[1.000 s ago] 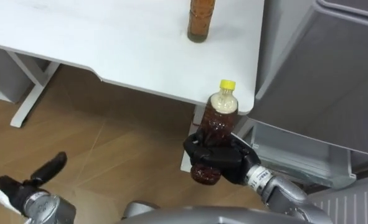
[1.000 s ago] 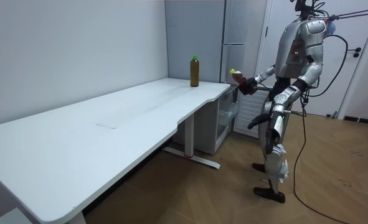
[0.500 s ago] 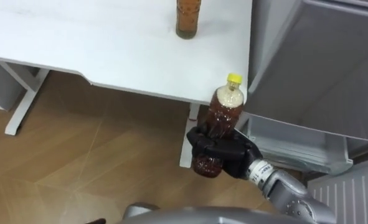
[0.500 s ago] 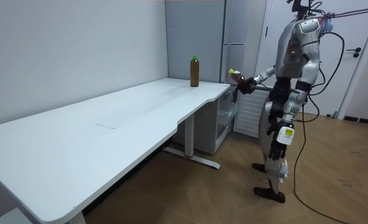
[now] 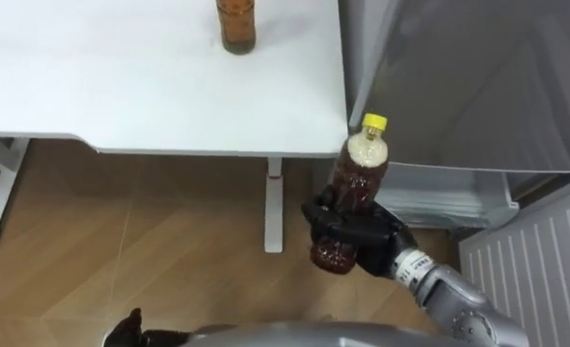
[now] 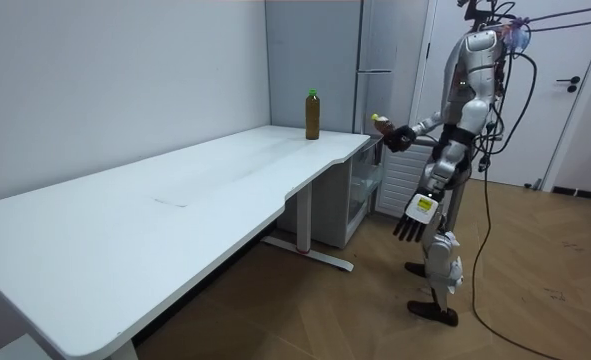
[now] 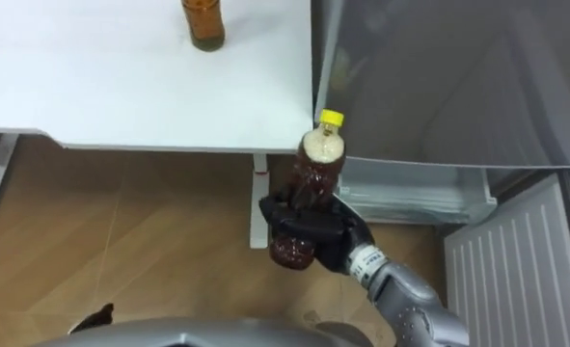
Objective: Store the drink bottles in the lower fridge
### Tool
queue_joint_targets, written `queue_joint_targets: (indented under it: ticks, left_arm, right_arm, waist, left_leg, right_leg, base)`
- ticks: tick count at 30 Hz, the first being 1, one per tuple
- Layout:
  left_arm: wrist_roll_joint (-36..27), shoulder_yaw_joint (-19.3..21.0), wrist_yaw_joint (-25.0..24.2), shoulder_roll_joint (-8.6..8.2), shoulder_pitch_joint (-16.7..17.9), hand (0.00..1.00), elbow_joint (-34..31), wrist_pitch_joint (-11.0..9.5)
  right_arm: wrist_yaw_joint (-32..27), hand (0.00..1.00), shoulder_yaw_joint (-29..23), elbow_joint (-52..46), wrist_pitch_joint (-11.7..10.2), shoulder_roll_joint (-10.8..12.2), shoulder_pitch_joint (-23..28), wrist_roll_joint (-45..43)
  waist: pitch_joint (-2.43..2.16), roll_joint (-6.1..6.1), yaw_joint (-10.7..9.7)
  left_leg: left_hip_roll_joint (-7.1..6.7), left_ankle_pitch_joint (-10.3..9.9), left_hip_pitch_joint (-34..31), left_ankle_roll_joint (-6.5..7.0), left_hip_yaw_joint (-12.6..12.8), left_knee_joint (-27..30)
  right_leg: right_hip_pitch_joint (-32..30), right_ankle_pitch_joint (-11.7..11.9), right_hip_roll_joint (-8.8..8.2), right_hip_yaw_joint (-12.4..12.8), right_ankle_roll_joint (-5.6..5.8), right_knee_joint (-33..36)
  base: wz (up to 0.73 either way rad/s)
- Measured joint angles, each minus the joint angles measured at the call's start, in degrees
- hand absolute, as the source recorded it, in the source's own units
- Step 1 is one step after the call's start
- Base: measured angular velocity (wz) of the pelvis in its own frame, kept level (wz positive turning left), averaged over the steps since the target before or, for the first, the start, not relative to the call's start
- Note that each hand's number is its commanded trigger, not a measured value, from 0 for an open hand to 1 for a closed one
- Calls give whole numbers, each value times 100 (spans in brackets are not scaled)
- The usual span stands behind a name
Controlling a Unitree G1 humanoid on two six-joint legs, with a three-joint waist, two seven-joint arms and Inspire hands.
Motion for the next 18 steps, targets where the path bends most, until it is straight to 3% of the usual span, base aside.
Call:
queue_joint_targets:
  ticks: [5, 13, 18]
  left_arm:
    - [226, -1, 24, -19, -48, 0, 12, -16]
    - [213, -121, 226, -31, -84, 0, 133, -53]
    - [254, -98, 277, -59, -62, 0, 168, -53]
  right_arm:
    - [-177, 100, -78, 26, -1, 87, 9, -142]
    - [-1012, 100, -240, 27, -1, 97, 5, 94]
    - [-1516, 100, -383, 27, -7, 92, 3, 412]
  waist:
    - [3, -7, -108]
    - [16, 16, -286]
    - [15, 39, -265]
  left_leg:
    - [-5, 0, 4, 1, 154, 31]
    - [-13, -4, 44, 7, 232, -12]
    - [-14, -4, 46, 7, 266, -8]
  right_leg:
    - [-84, -1, 7, 152, 1, 75]
    - [-118, -1, 6, 209, 4, 163]
    - [-140, -1, 15, 258, 4, 161]
  base:
    - [-15]
    - [-3]
    - [-5]
